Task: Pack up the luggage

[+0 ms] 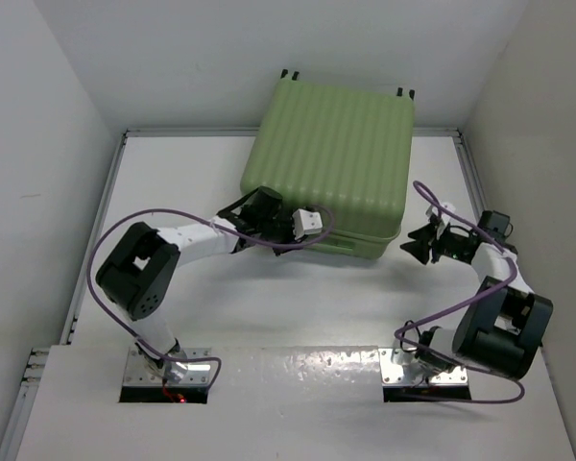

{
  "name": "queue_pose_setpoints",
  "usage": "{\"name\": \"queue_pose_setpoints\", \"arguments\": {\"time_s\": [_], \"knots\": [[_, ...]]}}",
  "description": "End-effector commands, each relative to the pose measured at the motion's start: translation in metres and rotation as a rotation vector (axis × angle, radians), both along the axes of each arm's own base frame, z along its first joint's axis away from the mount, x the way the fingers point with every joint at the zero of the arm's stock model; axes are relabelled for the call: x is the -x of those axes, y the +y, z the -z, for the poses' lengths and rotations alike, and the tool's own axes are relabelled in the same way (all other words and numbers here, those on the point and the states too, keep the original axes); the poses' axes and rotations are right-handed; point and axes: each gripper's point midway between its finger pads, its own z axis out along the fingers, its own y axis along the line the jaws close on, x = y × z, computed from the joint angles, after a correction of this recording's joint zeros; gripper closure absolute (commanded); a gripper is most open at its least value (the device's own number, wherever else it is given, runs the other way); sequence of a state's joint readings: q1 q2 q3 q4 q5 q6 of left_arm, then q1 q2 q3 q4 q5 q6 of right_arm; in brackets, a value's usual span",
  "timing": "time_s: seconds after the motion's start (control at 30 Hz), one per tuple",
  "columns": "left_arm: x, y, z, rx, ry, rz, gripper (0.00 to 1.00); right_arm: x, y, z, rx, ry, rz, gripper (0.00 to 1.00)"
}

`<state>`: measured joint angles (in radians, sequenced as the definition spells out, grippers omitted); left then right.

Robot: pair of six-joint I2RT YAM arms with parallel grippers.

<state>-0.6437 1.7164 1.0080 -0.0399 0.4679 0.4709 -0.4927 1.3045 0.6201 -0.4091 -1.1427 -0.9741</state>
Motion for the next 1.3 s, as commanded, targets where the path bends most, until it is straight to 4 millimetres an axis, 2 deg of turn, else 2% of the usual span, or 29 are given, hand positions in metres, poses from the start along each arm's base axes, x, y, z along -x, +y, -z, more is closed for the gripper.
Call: {"name": "queue_pose_setpoints", "arguments": {"time_s": [0.0,0.07,0.13,0.17,0.2,0.27,0.43,0.5,0.63,0.7,0.77,0.87,0.9,0.93,1.1,1.17,1.2,1.23,1.27], "knots": [[0.045,0.084,0.085,-0.296,0.363,-0.213,1.00,-0.025,0.004,-0.022,0.039,-0.199,-0.111,0.59],[0.045,0.082,0.085,-0.299,0.370,-0.201,1.00,-0.031,0.006,-0.026,0.042,-0.212,-0.134,0.59],[0.045,0.082,0.085,-0.299,0.370,-0.200,1.00,-0.036,0.006,-0.019,0.044,-0.214,-0.151,0.59],[0.043,0.081,0.083,-0.297,0.367,-0.201,1.00,-0.041,0.006,-0.024,0.062,-0.239,-0.165,0.59],[0.043,0.083,0.086,-0.309,0.370,-0.206,1.00,-0.043,0.005,-0.015,0.052,-0.223,-0.169,0.59],[0.042,0.082,0.086,-0.313,0.375,-0.206,1.00,-0.047,0.004,-0.017,0.052,-0.220,-0.187,0.59],[0.033,0.081,0.086,-0.311,0.376,-0.215,1.00,-0.051,0.013,-0.014,0.049,-0.228,-0.262,0.59],[0.032,0.080,0.087,-0.311,0.376,-0.215,1.00,-0.055,0.015,-0.016,0.042,-0.229,-0.274,0.62],[0.028,0.077,0.088,-0.315,0.381,-0.215,1.00,-0.045,0.026,-0.012,0.049,-0.241,-0.362,0.62],[0.030,0.078,0.091,-0.319,0.394,-0.221,1.00,-0.031,0.034,-0.015,0.022,-0.206,-0.400,0.63],[0.026,0.076,0.090,-0.319,0.394,-0.221,1.00,-0.032,0.035,-0.016,0.023,-0.224,-0.421,0.66],[0.024,0.074,0.091,-0.317,0.400,-0.228,1.00,-0.030,0.039,-0.017,-0.017,-0.200,-0.415,0.86],[0.024,0.074,0.091,-0.317,0.400,-0.228,1.00,-0.029,0.038,-0.018,-0.026,-0.196,-0.408,0.98],[0.024,0.074,0.091,-0.317,0.400,-0.228,1.00,-0.027,0.039,-0.017,-0.041,-0.190,-0.402,1.00],[0.023,0.072,0.088,-0.304,0.414,-0.256,1.00,-0.013,0.041,-0.012,-0.071,-0.114,-0.376,1.00],[0.029,0.072,0.091,-0.298,0.451,-0.278,1.00,-0.006,0.040,-0.009,-0.051,-0.091,-0.360,1.00],[0.030,0.069,0.087,-0.274,0.454,-0.280,1.00,-0.004,0.039,-0.017,-0.039,-0.064,-0.325,1.00],[0.028,0.065,0.080,-0.238,0.453,-0.298,1.00,-0.005,0.036,-0.015,-0.005,-0.074,-0.314,1.00],[0.033,0.067,0.081,-0.234,0.464,-0.312,1.00,0.011,0.041,-0.003,-0.026,-0.023,-0.300,1.00]]}}
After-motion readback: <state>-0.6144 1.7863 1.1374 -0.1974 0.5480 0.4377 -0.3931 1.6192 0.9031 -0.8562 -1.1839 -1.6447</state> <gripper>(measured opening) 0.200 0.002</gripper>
